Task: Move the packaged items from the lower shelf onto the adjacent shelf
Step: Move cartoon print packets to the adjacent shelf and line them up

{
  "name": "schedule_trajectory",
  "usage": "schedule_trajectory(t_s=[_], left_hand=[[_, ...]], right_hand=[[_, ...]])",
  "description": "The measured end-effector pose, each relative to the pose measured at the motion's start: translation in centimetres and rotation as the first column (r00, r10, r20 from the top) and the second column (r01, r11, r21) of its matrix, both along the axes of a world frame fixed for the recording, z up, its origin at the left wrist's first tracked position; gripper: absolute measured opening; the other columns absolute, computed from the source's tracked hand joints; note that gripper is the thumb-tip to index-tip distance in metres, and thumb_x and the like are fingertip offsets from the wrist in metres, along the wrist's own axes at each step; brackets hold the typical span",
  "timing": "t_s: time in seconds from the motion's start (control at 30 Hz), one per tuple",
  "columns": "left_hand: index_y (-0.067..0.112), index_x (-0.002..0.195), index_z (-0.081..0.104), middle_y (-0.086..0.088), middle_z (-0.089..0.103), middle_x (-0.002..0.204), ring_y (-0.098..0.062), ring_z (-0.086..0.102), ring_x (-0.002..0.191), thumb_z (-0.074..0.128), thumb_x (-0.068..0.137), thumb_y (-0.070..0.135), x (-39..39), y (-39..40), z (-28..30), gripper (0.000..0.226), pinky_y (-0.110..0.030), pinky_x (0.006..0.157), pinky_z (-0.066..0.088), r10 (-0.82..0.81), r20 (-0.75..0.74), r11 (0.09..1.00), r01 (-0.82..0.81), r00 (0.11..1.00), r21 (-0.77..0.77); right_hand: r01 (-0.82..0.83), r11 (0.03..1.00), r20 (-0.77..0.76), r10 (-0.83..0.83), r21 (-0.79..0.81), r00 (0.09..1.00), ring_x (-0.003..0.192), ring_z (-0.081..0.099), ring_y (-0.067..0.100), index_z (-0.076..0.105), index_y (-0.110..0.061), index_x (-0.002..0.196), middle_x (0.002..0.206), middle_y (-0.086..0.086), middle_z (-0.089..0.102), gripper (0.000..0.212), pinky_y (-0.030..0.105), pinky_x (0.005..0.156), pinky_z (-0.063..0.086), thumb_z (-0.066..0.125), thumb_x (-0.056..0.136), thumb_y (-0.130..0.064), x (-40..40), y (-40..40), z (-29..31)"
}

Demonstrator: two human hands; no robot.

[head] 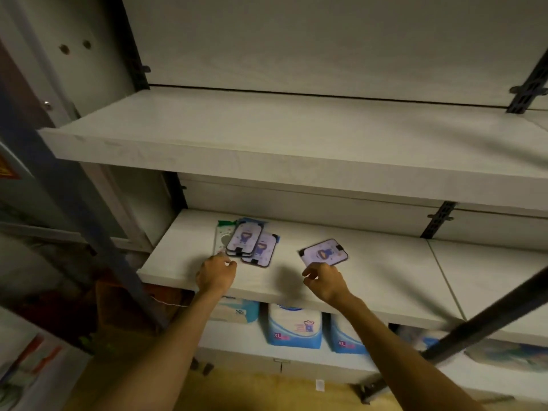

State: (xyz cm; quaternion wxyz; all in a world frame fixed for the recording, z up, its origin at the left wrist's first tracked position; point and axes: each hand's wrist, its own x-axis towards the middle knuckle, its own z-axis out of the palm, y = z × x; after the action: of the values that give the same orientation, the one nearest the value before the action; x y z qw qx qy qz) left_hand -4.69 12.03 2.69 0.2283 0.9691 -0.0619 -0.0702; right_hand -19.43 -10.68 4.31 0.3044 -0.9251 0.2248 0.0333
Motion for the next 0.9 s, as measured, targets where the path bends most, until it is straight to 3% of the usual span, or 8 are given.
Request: schedule_trajectory(t_s=[0.13, 0.23, 0.37, 0.47, 0.53, 0.7, 0.83, 0.9], left_hand=[[0.017, 0.106, 0.069, -0.011, 0.072, 0.107, -0.029, 0.066, 0.092, 0.056, 0.093, 0.032, 3.5, 0.5, -1.9, 0.025, -0.036, 0.073, 0.056, 0.015, -0.05, 1.0, -0.016, 0.999, -0.018], [0.009, 0.104, 0.067, -0.015, 0.069, 0.103, -0.03, 0.064, 0.087, 0.06, 0.089, 0.05, 6.1, 0.1, -2.8, 0.045, -0.035, 0.067, 0.053, 0.05, -0.098, 0.996, -0.057, 0.994, -0.067], [0.01, 0.104, 0.066, -0.016, 0.066, 0.103, -0.034, 0.063, 0.091, 0.056, 0.07, 0.078, 8.5, -1.6, -3.9, 0.076, -0.037, 0.076, 0.053, 0.05, -0.108, 0.996, -0.058, 0.993, -0.068], [0.016, 0.104, 0.066, -0.016, 0.065, 0.108, -0.034, 0.061, 0.101, 0.07, 0.069, 0.071, 9.4, -2.7, -3.8, 0.066, -0.036, 0.081, 0.047, 0.0, -0.114, 0.999, -0.005, 0.994, -0.044], [0.018, 0.101, 0.067, -0.015, 0.067, 0.107, -0.032, 0.062, 0.099, 0.074, 0.067, 0.069, 9.7, -3.2, -3.8, 0.062, -0.039, 0.083, 0.051, -0.018, -0.139, 1.0, 0.015, 0.99, -0.027], [0.015, 0.101, 0.071, -0.014, 0.067, 0.11, -0.033, 0.063, 0.103, 0.079, 0.066, 0.062, 11.2, -2.4, -3.7, 0.059, -0.033, 0.072, 0.048, -0.008, -0.279, 0.993, -0.024, 0.96, -0.112], [0.016, 0.095, 0.073, -0.012, 0.07, 0.104, -0.032, 0.066, 0.091, 0.081, 0.063, 0.052, 12.6, -0.7, -4.3, 0.049, -0.037, 0.071, 0.057, 0.017, -0.318, 0.966, -0.097, 0.948, -0.238], [0.007, 0.098, 0.07, -0.014, 0.073, 0.101, -0.028, 0.068, 0.076, 0.08, 0.073, 0.034, 13.1, 0.2, -3.9, 0.038, -0.033, 0.057, 0.058, 0.036, -0.367, 0.904, -0.187, 0.929, -0.385]], right_hand=[[0.015, 1.0, -0.045, -0.014, 0.012, 0.999, 0.092, 0.063, 0.015, 0.069, -0.013, 0.113, 0.112, 0.006, 0.071, 0.023, 0.02, 0.077, 0.044, 0.062, 0.093, -0.02, 1.2, 1.4, -0.9], [0.024, 1.0, -0.091, -0.024, 0.006, 0.996, 0.098, 0.065, 0.019, 0.069, -0.015, 0.113, 0.113, 0.005, 0.07, 0.023, 0.02, 0.076, 0.043, 0.061, 0.092, -0.02, 1.8, 2.3, -1.5], [0.064, 0.998, -0.144, -0.062, 0.006, 0.988, 0.097, 0.064, 0.018, 0.068, -0.014, 0.115, 0.114, 0.005, 0.07, 0.023, 0.02, 0.077, 0.043, 0.059, 0.094, -0.018, 2.7, 3.7, -1.7], [0.1, 0.995, -0.152, -0.098, 0.005, 0.983, 0.098, 0.064, 0.017, 0.067, -0.016, 0.115, 0.114, 0.004, 0.07, 0.023, 0.021, 0.08, 0.048, 0.059, 0.094, -0.019, 4.1, 4.6, -1.8], [0.108, 0.994, -0.166, -0.106, 0.003, 0.98, 0.099, 0.065, 0.017, 0.067, -0.016, 0.115, 0.114, 0.003, 0.07, 0.023, 0.022, 0.082, 0.049, 0.059, 0.094, -0.02, 5.2, 5.2, -1.7], [0.134, 0.991, -0.177, -0.13, 0.007, 0.975, 0.098, 0.065, 0.019, 0.068, -0.018, 0.112, 0.112, 0.003, 0.07, 0.022, 0.027, 0.085, 0.052, 0.06, 0.092, -0.02, 7.7, 6.9, -2.0], [0.219, 0.975, -0.136, -0.213, 0.036, 0.968, 0.097, 0.066, 0.022, 0.071, -0.016, 0.109, 0.11, 0.007, 0.072, 0.021, 0.028, 0.083, 0.052, 0.061, 0.09, -0.02, 10.3, 8.3, -2.5], [0.306, 0.949, -0.09, -0.299, 0.078, 0.95, 0.098, 0.067, 0.026, 0.072, -0.013, 0.106, 0.108, 0.009, 0.073, 0.02, 0.027, 0.079, 0.049, 0.061, 0.092, -0.022, 12.1, 9.0, -2.5]])
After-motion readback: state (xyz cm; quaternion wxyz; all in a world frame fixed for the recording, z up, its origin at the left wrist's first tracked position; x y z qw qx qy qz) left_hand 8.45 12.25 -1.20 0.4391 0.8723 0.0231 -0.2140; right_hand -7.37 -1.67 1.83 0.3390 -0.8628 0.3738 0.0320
